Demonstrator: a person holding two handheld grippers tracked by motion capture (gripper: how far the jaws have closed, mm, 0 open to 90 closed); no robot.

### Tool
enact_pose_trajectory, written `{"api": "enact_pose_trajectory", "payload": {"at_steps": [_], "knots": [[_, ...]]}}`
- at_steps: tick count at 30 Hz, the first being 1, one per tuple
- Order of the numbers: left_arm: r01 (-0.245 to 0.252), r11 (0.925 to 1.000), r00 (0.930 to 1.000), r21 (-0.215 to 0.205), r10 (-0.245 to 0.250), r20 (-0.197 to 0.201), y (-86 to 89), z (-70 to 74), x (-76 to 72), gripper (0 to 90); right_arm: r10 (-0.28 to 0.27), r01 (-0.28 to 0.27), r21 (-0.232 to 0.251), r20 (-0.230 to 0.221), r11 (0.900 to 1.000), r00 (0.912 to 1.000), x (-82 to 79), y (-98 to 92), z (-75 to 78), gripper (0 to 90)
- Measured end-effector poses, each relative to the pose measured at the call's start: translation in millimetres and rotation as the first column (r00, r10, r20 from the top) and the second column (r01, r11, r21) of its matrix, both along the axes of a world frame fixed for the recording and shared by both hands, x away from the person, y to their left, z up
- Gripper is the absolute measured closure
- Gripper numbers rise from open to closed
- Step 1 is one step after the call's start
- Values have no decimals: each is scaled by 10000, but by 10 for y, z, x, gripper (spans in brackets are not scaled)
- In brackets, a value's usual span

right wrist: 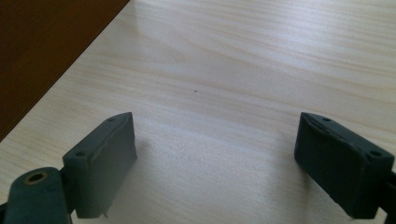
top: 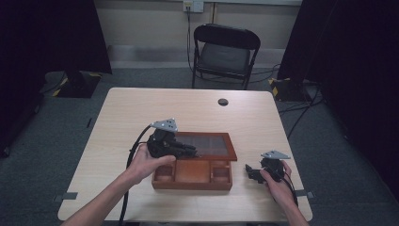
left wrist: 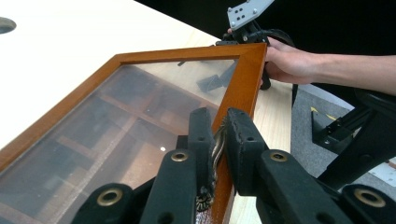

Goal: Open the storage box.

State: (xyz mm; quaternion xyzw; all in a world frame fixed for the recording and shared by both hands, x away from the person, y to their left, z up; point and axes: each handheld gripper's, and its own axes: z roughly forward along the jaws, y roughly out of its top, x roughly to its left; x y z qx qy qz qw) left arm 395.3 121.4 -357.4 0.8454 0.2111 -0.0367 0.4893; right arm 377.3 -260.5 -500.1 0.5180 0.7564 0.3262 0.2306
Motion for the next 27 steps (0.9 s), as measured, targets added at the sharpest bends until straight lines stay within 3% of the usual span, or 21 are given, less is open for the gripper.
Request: {"api": "enact_pose_trajectory", "payload": {"at_steps": [12,19,27], "knots": [[73,9999,10000,-98,-73,0,0,39,49,809,23,-23,-6,9,10000,10000,2,-1,-1,119],[-76,9996,10000,-254,77,62,-2,130,119,809,27,-27,-1,5,10000,10000,3,-2,-1,118],[-142,9998,9997,-105,144,201,-25,202,161,811,35,-35,-1,0,10000,10000,4,-3,-1,117]]}}
